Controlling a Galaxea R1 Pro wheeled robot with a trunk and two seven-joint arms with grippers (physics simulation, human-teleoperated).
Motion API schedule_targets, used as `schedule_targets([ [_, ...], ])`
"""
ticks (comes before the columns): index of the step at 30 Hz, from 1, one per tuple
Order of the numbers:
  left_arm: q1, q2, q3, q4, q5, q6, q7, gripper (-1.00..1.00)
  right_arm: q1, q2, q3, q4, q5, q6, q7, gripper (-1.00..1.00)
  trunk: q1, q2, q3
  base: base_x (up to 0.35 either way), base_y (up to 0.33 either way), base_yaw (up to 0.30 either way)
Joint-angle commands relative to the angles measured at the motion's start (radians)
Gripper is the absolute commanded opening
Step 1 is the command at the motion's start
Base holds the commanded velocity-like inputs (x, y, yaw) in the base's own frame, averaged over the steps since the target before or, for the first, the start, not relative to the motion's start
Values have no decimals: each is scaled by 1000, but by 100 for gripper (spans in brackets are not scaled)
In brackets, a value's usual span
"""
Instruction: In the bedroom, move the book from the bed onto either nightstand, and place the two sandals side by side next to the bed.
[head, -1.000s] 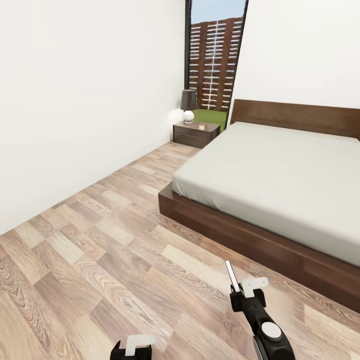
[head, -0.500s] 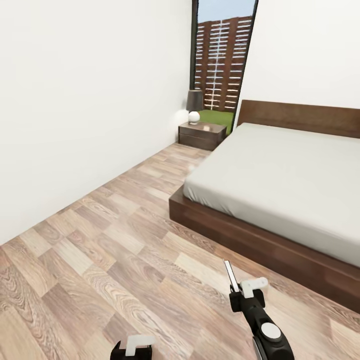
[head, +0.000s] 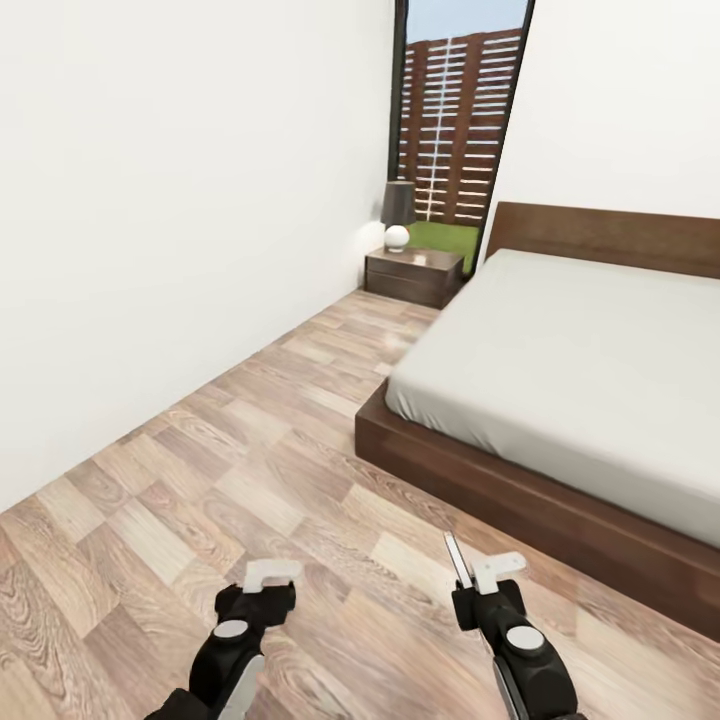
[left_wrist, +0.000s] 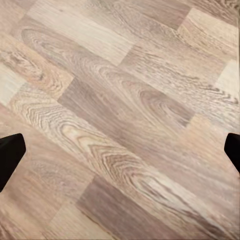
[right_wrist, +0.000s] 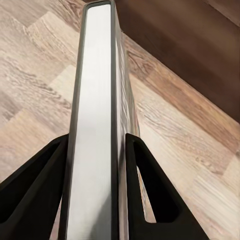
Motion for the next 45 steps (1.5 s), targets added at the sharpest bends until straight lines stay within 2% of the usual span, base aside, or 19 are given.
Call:
schedule_targets([
  [1, -20, -1, 4, -25, 11, 43, 9, 100, -4, 0, 4, -1, 2, 12, -12, -100, 0, 0, -1, 288, 201, 0],
  [3, -38, -3, 9, -44, 11, 79, 9, 100, -8, -1, 9, -2, 2, 16, -26, -100, 0, 0, -1, 289, 200, 0],
  [8, -56, -4, 9, -63, 7, 127, 14, 100, -10, -1, 67, -2, 2, 23, -68, -100, 0, 0, -1, 289, 199, 0],
  [10, -70, -4, 11, -73, 7, 171, 15, 100, -11, 0, 87, -2, 2, 25, -99, -100, 0, 0, -1, 289, 199, 0],
  [12, -92, -9, 14, -80, 7, 246, 15, 100, -11, 0, 119, -2, 2, 24, -145, -100, 0, 0, -1, 289, 199, 0],
  [14, -120, -13, 16, -82, 15, 294, 11, 100, -11, -1, 178, -2, 2, 22, -203, -100, 0, 0, -1, 289, 199, 76],
  [18, -133, -14, 18, -82, 20, 311, 14, 100, -11, -2, 215, -2, 1, 21, -242, -100, 0, 0, -1, 289, 199, 218],
  [26, -135, -15, 18, -88, 22, 311, 11, 100, -11, -1, 214, -2, -11, 18, -248, -100, 0, 0, -1, 202, 135, 273],
  [34, -135, -15, 19, -90, 22, 309, 10, 100, -11, 0, 211, -2, -12, 18, -248, -100, -30, 56, 24, 16, 11, 242],
  [45, -135, -16, 8, -88, 17, 273, 19, 100, -11, -2, 213, -2, -13, 18, -249, -100, -72, 133, 59, 1, 0, 20],
])
